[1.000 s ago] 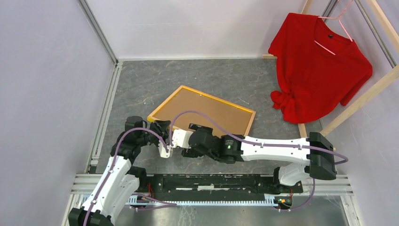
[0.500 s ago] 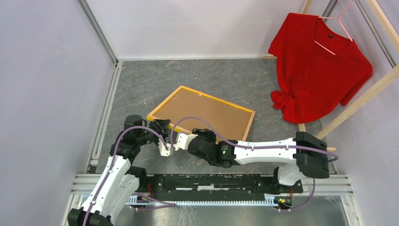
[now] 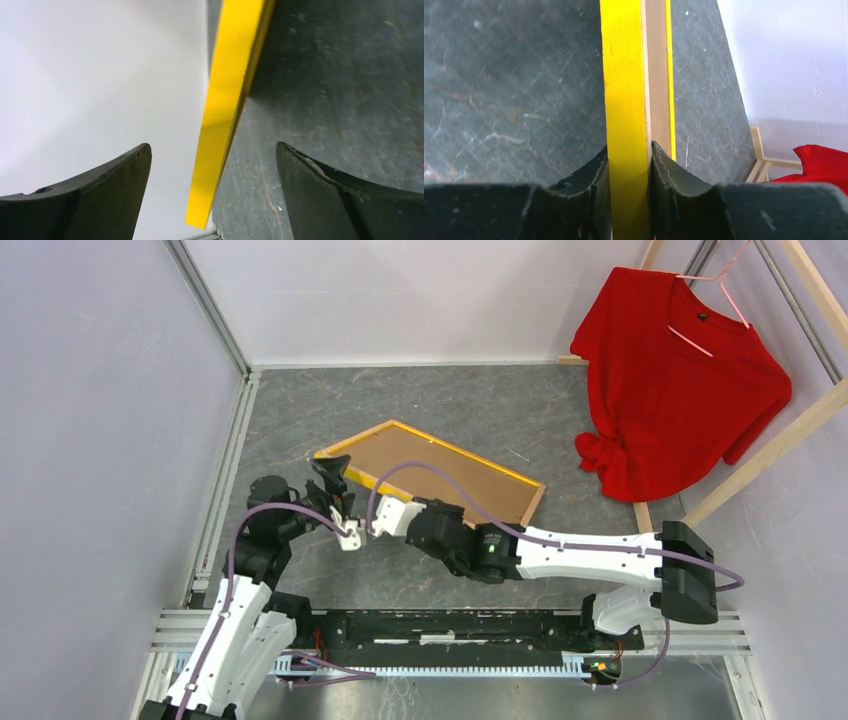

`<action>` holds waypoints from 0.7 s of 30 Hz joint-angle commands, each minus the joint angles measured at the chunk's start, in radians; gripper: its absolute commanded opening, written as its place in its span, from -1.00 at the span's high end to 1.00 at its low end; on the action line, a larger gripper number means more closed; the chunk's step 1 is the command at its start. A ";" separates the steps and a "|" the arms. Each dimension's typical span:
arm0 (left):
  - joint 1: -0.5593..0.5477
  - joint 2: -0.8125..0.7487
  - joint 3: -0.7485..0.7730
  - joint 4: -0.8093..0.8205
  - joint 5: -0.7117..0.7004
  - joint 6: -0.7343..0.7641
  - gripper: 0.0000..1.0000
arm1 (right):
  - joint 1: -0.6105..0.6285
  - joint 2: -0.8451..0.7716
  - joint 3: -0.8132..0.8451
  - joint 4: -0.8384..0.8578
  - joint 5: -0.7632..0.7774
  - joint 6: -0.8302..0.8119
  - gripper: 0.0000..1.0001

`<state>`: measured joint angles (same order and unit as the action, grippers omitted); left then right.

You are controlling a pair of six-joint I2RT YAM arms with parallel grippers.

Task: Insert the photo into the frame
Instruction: Turn over the photo frame at the center of the board.

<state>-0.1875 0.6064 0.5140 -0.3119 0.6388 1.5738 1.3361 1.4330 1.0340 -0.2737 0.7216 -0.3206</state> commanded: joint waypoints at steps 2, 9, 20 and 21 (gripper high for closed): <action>0.002 0.033 0.180 0.160 -0.115 -0.489 -1.00 | -0.117 0.012 0.298 -0.044 -0.108 0.121 0.47; 0.006 0.121 0.336 0.289 -0.287 -0.889 -1.00 | -0.348 0.218 0.766 -0.342 -0.461 0.262 0.48; 0.065 0.396 0.644 0.001 -0.195 -1.207 -1.00 | -0.813 0.374 0.902 -0.323 -1.058 0.495 0.45; 0.073 0.407 0.649 -0.017 -0.176 -1.211 -1.00 | -0.856 0.369 0.851 -0.287 -1.108 0.520 0.45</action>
<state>-0.1448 0.9783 1.1080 -0.2066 0.3786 0.5072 0.6456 1.8046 2.0033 -0.7300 -0.0891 -0.0093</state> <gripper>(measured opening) 0.996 0.314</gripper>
